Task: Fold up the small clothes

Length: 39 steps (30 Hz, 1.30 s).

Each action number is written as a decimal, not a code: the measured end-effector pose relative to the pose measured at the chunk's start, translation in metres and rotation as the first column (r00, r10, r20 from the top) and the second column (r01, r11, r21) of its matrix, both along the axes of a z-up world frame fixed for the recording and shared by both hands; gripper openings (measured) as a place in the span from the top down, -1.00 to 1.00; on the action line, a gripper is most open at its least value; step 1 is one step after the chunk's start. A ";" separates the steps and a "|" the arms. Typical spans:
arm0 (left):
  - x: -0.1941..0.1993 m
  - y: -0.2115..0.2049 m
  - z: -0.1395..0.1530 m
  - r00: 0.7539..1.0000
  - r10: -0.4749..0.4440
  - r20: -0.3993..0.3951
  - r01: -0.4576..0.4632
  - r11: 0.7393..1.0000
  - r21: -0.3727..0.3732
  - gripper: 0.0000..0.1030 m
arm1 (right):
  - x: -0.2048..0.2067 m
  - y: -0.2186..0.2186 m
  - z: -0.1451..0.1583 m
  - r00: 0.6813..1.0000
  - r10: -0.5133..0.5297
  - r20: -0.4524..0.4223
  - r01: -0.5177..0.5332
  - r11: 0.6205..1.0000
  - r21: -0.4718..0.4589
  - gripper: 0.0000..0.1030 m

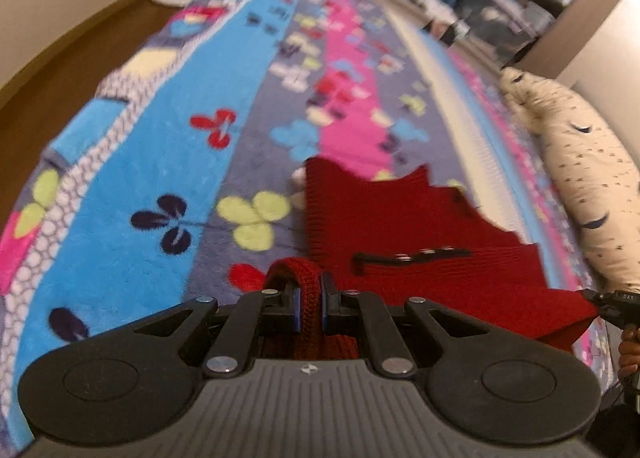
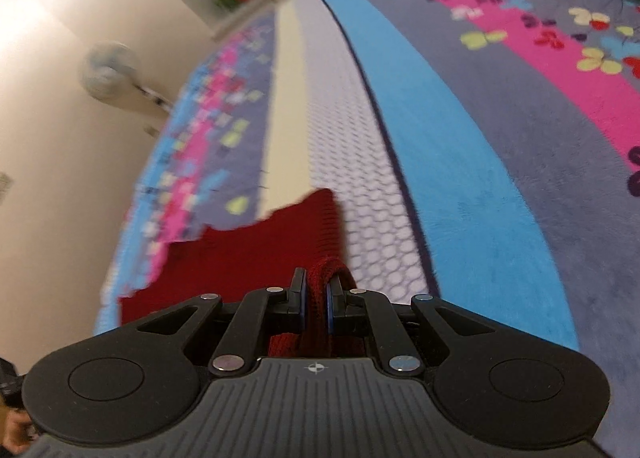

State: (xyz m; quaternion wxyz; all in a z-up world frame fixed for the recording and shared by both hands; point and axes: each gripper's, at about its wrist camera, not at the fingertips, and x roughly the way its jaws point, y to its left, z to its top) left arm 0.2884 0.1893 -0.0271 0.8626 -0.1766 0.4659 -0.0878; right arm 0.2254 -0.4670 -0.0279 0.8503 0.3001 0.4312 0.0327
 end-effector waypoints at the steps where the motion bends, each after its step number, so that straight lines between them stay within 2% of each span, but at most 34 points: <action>1: 0.003 0.002 -0.004 1.000 0.011 -0.005 -0.012 1.000 -0.018 0.80 | 0.004 0.002 -0.012 1.000 -0.014 -0.014 0.014 1.000 0.000 0.82; 3: 0.005 0.004 -0.007 1.000 0.014 -0.005 -0.014 0.999 -0.034 0.72 | 0.006 -0.002 -0.032 0.997 -0.067 -0.044 0.068 0.997 0.028 0.72; 4: 0.006 0.007 -0.008 1.000 0.011 -0.011 -0.012 0.999 -0.046 0.67 | 0.006 -0.006 -0.037 0.991 -0.106 -0.077 0.110 0.992 0.056 0.60; 5: 0.006 0.008 -0.009 1.000 0.009 -0.021 -0.010 0.998 -0.063 0.63 | 0.005 -0.011 -0.037 0.988 -0.139 -0.068 0.144 0.987 0.077 0.56; 6: 0.005 0.013 -0.008 1.000 0.007 -0.029 -0.010 0.996 -0.090 0.62 | 0.002 -0.013 -0.033 0.988 -0.147 -0.035 0.150 0.986 0.074 0.56; 9: -0.007 0.033 -0.001 0.998 0.059 0.001 -0.058 0.986 -0.159 0.44 | -0.010 -0.019 -0.020 0.984 -0.178 0.028 0.178 0.984 -0.020 0.55; 11: -0.017 0.043 0.008 0.995 0.093 0.046 -0.087 0.990 -0.114 0.17 | -0.018 -0.029 -0.020 0.979 -0.198 0.037 0.198 0.980 0.001 0.51; 14: -0.028 0.056 0.010 0.993 0.116 0.037 -0.113 0.991 -0.076 0.13 | -0.024 -0.032 -0.022 0.990 -0.137 0.029 0.138 0.990 -0.029 0.51; 15: -0.028 0.053 0.008 0.995 0.099 0.020 -0.098 0.995 -0.031 0.13 | -0.024 -0.030 -0.023 0.995 -0.095 0.020 0.096 0.994 -0.054 0.51; 17: -0.026 0.042 -0.001 0.998 0.045 -0.032 -0.044 0.998 0.052 0.00 | -0.023 -0.018 -0.026 0.999 0.040 -0.006 -0.041 0.992 -0.120 0.51; 19: -0.021 0.024 -0.009 0.997 -0.023 -0.071 0.033 0.989 0.145 0.00 | -0.022 -0.004 -0.032 0.987 0.152 -0.046 -0.158 0.974 -0.161 0.44; 21: -0.016 0.010 -0.010 0.995 -0.080 -0.062 0.089 0.981 0.173 -0.09 | -0.019 0.005 -0.033 0.978 0.203 -0.056 -0.209 0.964 -0.164 0.35; 23: -0.007 -0.003 -0.011 0.991 -0.122 -0.051 0.129 0.976 0.175 -0.23 | -0.014 0.012 -0.034 0.975 0.216 -0.049 -0.221 0.962 -0.160 0.17; 25: 0.002 -0.009 -0.010 0.992 -0.120 -0.038 0.125 0.978 0.169 -0.24 | -0.006 0.014 -0.035 0.979 0.202 -0.036 -0.206 0.965 -0.162 0.16; 27: 0.013 -0.007 -0.012 0.994 -0.102 -0.031 0.105 0.986 0.132 -0.24 | 0.003 0.016 -0.033 0.983 0.182 -0.002 -0.180 0.971 -0.159 0.16; 31: 0.031 -0.005 -0.015 0.997 -0.066 -0.034 0.068 0.996 0.061 -0.25 | 0.020 0.014 -0.036 0.993 0.106 0.057 -0.101 0.992 -0.081 0.16; 36: 0.049 -0.006 -0.028 0.997 -0.053 -0.062 0.058 0.995 0.077 -0.25 | 0.036 0.025 -0.045 0.993 0.107 0.040 -0.102 0.989 -0.104 0.15; 39: 0.052 -0.003 -0.030 0.998 -0.040 -0.054 0.042 0.998 0.054 -0.25 | 0.041 0.027 -0.045 0.994 0.103 0.048 -0.097 0.990 -0.106 0.12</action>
